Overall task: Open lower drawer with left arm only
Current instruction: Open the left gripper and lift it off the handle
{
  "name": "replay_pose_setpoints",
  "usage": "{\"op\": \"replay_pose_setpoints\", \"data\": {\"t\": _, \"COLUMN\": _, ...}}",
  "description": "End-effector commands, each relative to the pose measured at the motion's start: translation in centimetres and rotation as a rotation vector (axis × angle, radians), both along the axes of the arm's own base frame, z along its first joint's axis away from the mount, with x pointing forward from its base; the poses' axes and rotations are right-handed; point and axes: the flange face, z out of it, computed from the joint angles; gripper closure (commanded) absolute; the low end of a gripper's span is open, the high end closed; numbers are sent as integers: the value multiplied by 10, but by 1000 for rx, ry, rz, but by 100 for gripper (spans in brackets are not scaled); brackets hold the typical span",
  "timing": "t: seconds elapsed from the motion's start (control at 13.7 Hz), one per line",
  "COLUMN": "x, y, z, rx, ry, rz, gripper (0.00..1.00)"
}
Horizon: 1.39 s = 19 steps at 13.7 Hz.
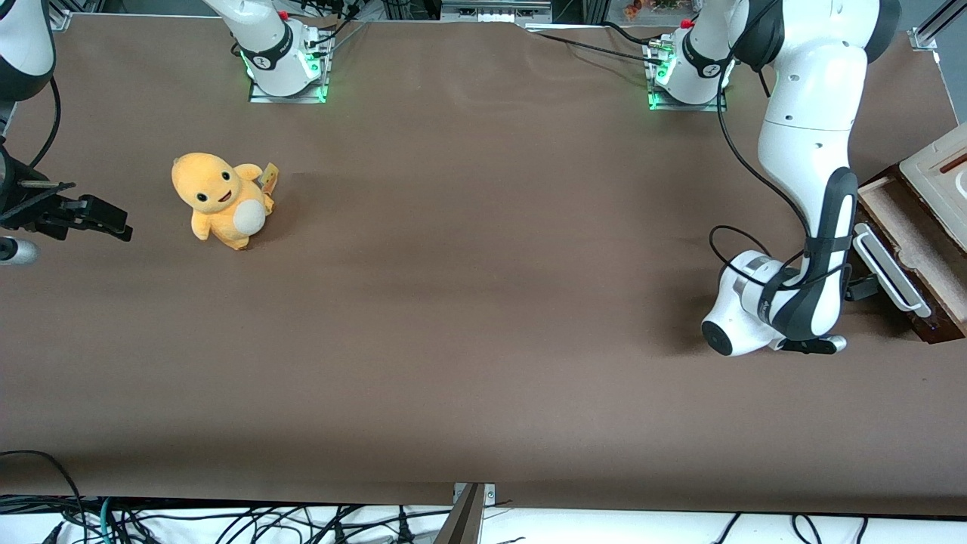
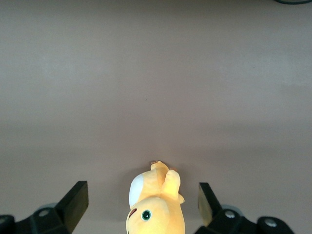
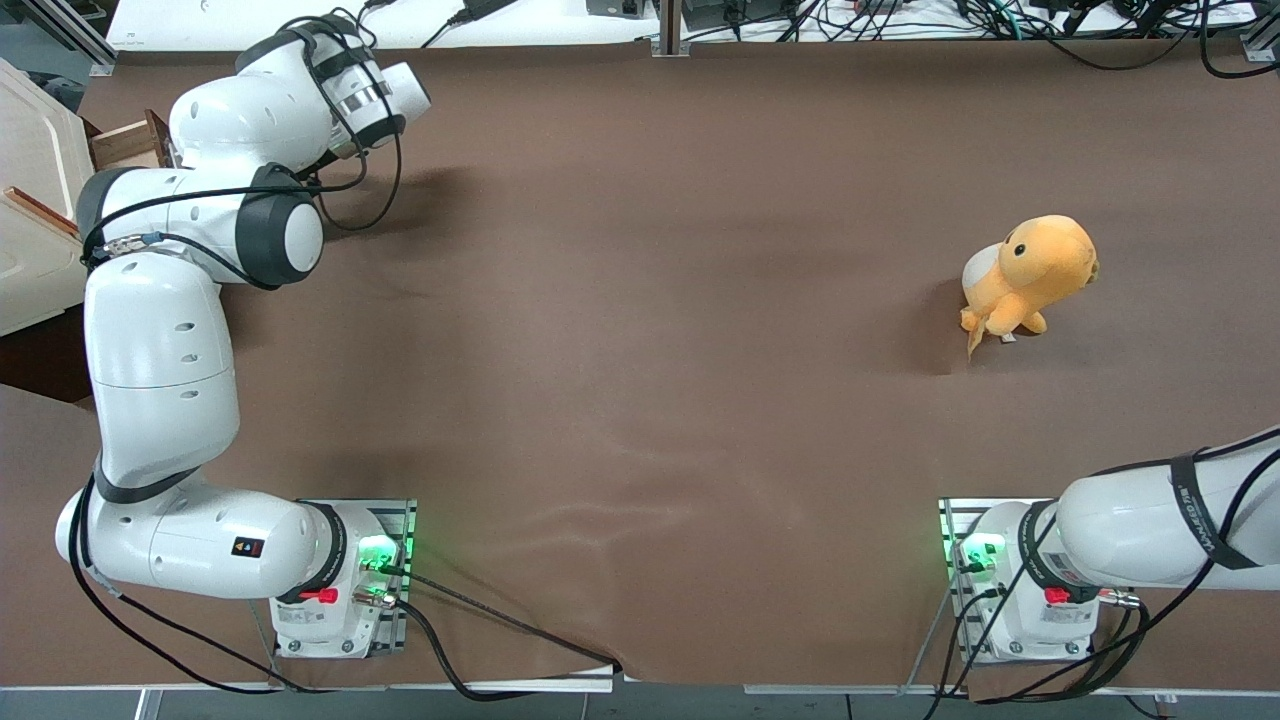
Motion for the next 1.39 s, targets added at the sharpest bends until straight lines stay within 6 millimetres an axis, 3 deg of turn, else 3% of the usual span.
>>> {"op": "replay_pose_setpoints", "data": {"t": 0.0, "x": 10, "y": -37, "z": 11, "rx": -114, "ry": -32, "rz": 48, "gripper": 0}}
{"op": "replay_pose_setpoints", "data": {"t": 0.22, "x": 18, "y": -79, "z": 30, "rx": -268, "ry": -94, "rz": 116, "gripper": 0}}
{"op": "replay_pose_setpoints", "data": {"t": 0.37, "x": 20, "y": -97, "z": 49, "rx": -349, "ry": -126, "rz": 147, "gripper": 0}}
{"op": "replay_pose_setpoints", "data": {"t": 0.66, "x": 36, "y": -121, "z": 88, "rx": -534, "ry": -210, "rz": 225, "gripper": 0}}
{"op": "replay_pose_setpoints", "data": {"t": 0.8, "x": 38, "y": -128, "z": 96, "rx": -582, "ry": -226, "rz": 239, "gripper": 0}}
{"op": "replay_pose_setpoints", "data": {"t": 1.32, "x": 60, "y": -157, "z": 154, "rx": -784, "ry": -341, "rz": 277, "gripper": 0}}
